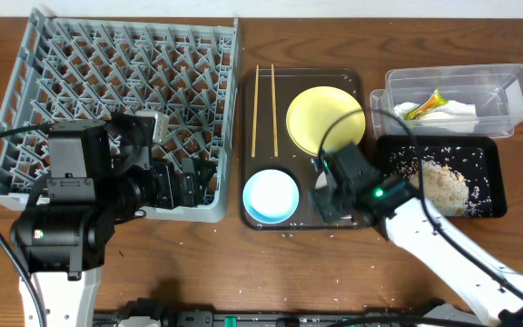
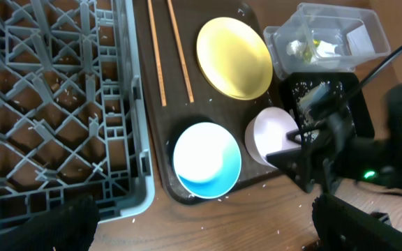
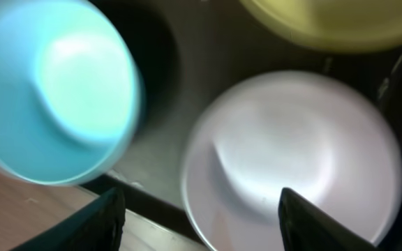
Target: Sort waste into correct bins and load items into the dishwasher
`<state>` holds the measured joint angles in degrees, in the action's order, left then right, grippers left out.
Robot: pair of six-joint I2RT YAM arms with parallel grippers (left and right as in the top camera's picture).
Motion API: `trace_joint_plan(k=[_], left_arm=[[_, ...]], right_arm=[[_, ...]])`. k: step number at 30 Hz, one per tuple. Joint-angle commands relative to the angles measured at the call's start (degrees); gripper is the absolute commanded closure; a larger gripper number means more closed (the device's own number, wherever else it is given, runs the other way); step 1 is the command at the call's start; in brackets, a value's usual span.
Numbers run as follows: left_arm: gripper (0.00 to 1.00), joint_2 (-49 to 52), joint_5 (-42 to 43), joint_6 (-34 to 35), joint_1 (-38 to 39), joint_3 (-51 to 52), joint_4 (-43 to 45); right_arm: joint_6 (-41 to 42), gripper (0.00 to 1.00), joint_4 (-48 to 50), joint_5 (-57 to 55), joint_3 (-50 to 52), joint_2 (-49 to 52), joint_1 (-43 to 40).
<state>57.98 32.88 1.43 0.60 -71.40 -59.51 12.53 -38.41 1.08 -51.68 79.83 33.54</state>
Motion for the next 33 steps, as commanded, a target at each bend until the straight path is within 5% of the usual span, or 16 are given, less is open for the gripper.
trace_joint_plan(k=[1, 6, 10, 21, 28, 33], left_arm=[[0.01, 0.0, 0.6, -0.8, 0.2, -0.9, 1.1], [0.01, 1.0, 0.5, 8.3, 0.2, -0.9, 11.1], [0.01, 6.1, -2.2, 13.6, 1.9, -2.8, 10.8], [0.01, 31.2, -20.8, 12.4, 20.2, -18.4, 5.0], [0.01, 38.6, -22.8, 14.6, 21.9, -18.4, 15.0], [0.25, 46.5, -26.1, 14.8, 22.1, -18.4, 21.6]], right_arm=[[-0.8, 0.3, -3.8, 2.3, -9.6, -0.8, -1.7], [1.1, 0.3, -7.4, 8.8, -17.3, -0.8, -8.6], [6.2, 0.29, -7.3, 13.1, -18.3, -0.8, -14.6], [8.0, 0.27, -10.3, 17.6, -18.3, -0.8, -20.0], [8.0, 0.09, -14.6, 16.0, -18.3, -0.8, -20.0], [8.0, 0.07, -14.9, 15.4, -18.3, -0.8, -20.0]])
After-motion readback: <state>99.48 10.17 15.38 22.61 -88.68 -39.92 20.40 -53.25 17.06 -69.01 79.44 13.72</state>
